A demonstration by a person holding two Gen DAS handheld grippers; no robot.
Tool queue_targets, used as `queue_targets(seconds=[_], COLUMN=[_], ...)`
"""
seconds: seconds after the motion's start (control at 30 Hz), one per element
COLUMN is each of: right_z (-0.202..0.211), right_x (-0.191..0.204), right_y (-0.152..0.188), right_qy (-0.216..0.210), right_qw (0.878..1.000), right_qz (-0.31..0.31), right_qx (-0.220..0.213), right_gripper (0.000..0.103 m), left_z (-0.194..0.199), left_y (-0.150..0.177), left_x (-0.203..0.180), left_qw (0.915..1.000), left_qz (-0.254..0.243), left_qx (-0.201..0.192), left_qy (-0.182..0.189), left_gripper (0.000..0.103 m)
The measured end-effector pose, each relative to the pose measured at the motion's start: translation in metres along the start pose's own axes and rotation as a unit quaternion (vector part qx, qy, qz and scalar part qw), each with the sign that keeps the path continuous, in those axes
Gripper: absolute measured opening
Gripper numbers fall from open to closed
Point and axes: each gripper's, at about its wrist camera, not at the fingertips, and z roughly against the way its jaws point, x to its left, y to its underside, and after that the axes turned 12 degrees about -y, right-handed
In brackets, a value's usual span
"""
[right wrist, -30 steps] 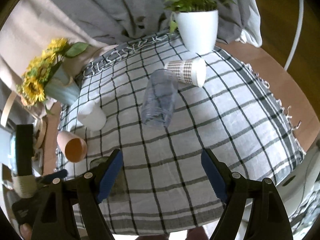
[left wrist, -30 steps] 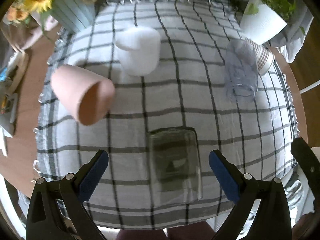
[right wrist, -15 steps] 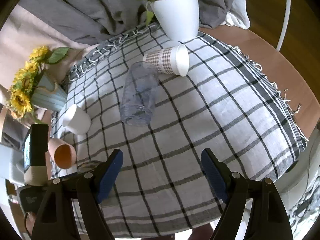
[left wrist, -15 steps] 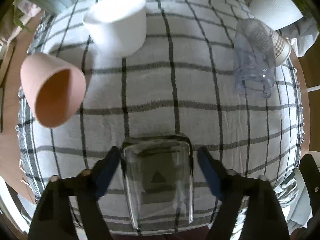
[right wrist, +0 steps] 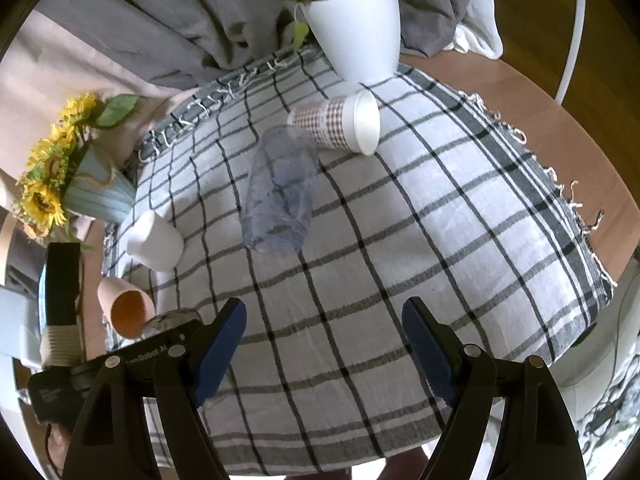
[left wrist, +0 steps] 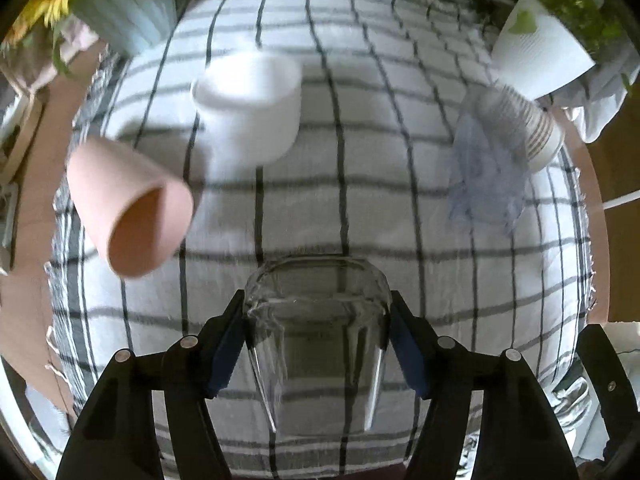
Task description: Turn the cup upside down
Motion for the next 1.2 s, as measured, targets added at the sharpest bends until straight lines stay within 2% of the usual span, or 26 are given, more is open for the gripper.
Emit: queue_targets(seconds=[0.13,0.27,0.4,0.6,0.93,1.13,1.2], right_z=[0.007,0.013,0.013,0.009,0.006,0.004,0.005], right_x=[0.004,0.005,0.002,-0.002,-0.007,-0.005,-0.004], right_y=[-0.006,-0.008,-0.006,0.002,0.012,0.015,0.015], right_qy=[0.003,0.016,0.019,0.034,0.051,0.054,0.053], right_qw=[1.0,0.999,0.999,0.998,0.996,0.995,0.995], right_qz=[0.008,0.017,0.023,0.044,0.073,0.084,0.085], right_qx=[-0.017,-0.03,-0.025,-0.005,0.016,0.024,0.025], right_gripper=[0.08,0.08,0.08,0.08,0.08,0.08,0.08], left_z=[0.011,0.011,0.016,0.023,0.024,0.025,0.024], left_y=[-0.003,-0.003,0.009,0.027,0.055,0.058,0.057], left_x=[-0.001,-0.005,-0.005,-0.016,-0.02,-0.021,-0.021], left_qw=[0.9992,0.9985,0.9973,0.9961,0.9952,0.9948,0.9948], left_qz=[-0.002,-0.003,-0.002,-0.01,-0.017,-0.018,-0.019], left_qx=[-0.039,-0.055,-0.07,-0.088,-0.097,-0.1,-0.099], left_qy=[0.004,0.01,0.022,0.006,-0.005,-0.008,-0.009], left_gripper=[0.066,0.066,0.066,0.066,0.066,0.066,0.069])
